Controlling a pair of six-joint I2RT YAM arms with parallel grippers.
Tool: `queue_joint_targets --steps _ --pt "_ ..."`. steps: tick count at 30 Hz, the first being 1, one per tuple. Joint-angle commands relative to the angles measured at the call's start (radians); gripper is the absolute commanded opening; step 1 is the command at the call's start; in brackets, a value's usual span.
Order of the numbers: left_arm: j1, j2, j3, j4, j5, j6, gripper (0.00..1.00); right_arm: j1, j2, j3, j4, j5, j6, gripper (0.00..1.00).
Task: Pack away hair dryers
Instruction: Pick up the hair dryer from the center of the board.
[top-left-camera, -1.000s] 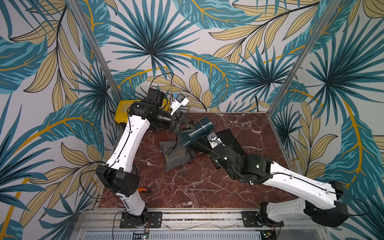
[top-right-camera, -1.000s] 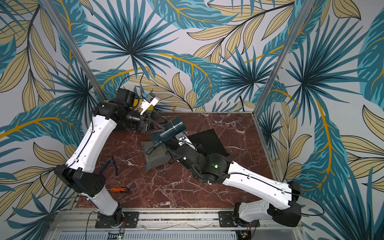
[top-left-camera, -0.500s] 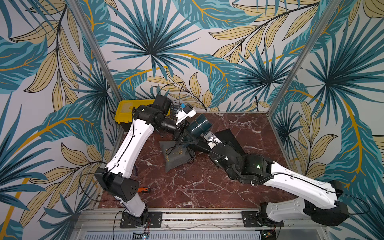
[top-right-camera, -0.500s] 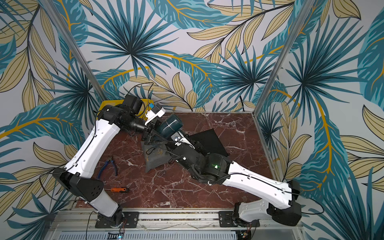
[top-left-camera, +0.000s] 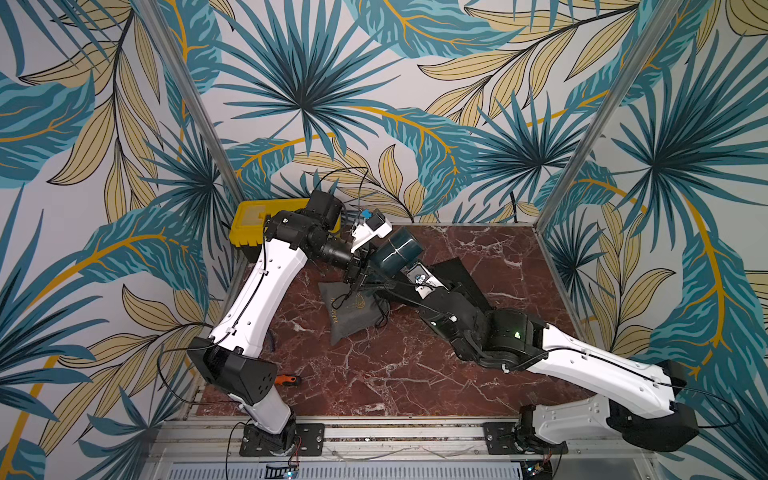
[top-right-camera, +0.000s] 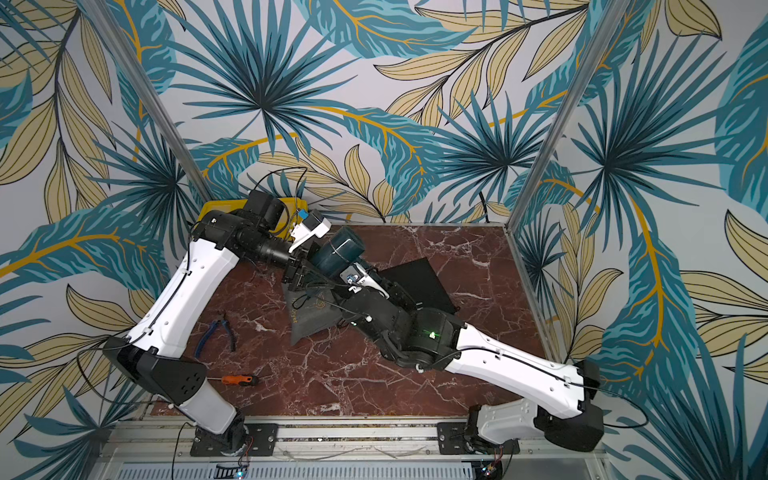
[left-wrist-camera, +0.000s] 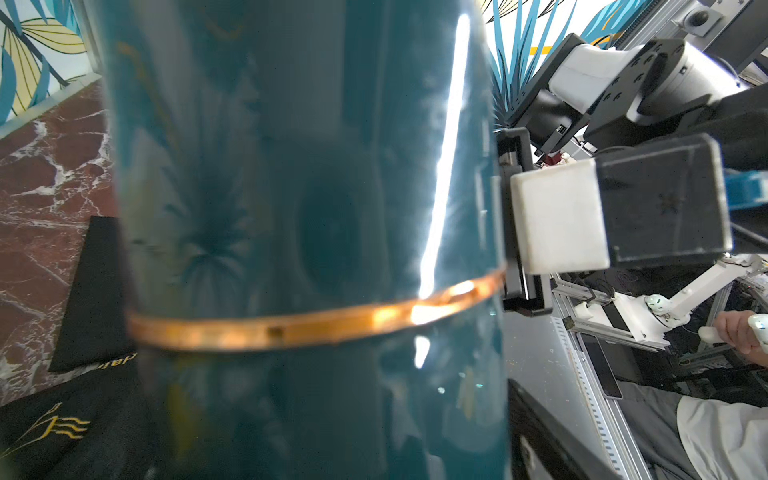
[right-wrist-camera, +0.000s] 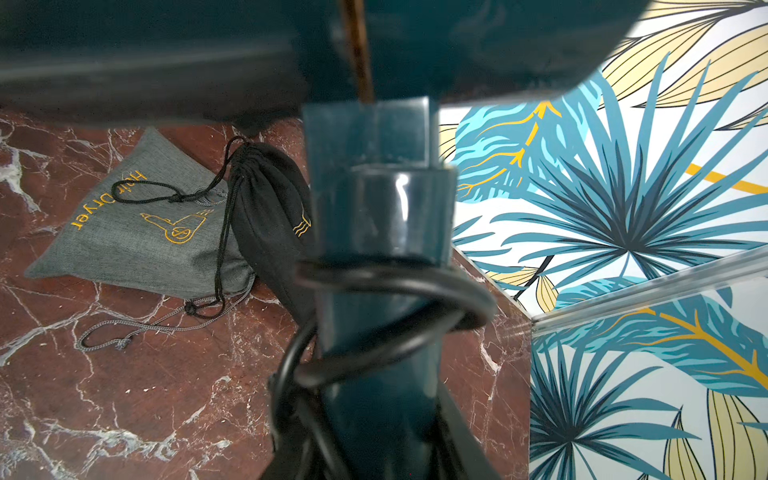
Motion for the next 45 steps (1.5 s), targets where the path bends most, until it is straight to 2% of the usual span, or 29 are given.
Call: queue_joint_targets --steps 1,7,17,21,23,26,35,39,42,45 --pt "0.019 0.006 0.038 -0.017 0.018 0.007 0.87 0.007 -0.03 -0.007 0.058 0.051 0.006 0.0" --pt "0.042 0.035 0.085 -0.016 0.035 -0.016 0.87 0.013 -0.016 0.0 0.054 0.044 0.01 0.0" --pt "0.036 0.033 0.069 -0.017 0.057 -0.004 0.77 0.037 0.026 0.025 0.045 0.067 -0.013 0.0" --pt "0.028 0.021 0.055 -0.016 0.034 0.006 0.62 0.037 0.017 0.022 0.051 0.078 -0.015 0.0" --pt "0.028 0.013 0.044 -0.017 0.03 0.008 0.64 0.038 0.012 0.02 0.051 0.084 -0.019 0.0" --pt "0.029 0.0 0.028 -0.016 0.01 0.017 0.78 0.039 0.006 0.019 0.051 0.094 -0.02 0.0" --pt "0.028 -0.013 0.017 -0.03 -0.005 0.044 0.78 0.038 -0.008 0.018 0.064 0.094 -0.03 0.0" --pt "0.022 -0.006 0.017 -0.034 0.002 0.04 0.74 0.038 -0.004 0.019 0.069 0.085 -0.028 0.0" --pt "0.019 0.001 0.019 -0.041 0.012 0.046 0.65 0.039 0.001 0.019 0.075 0.079 -0.027 0.0" --pt "0.013 0.006 0.021 -0.06 0.03 0.06 0.51 0.041 0.001 0.017 0.086 0.081 -0.034 0.0"
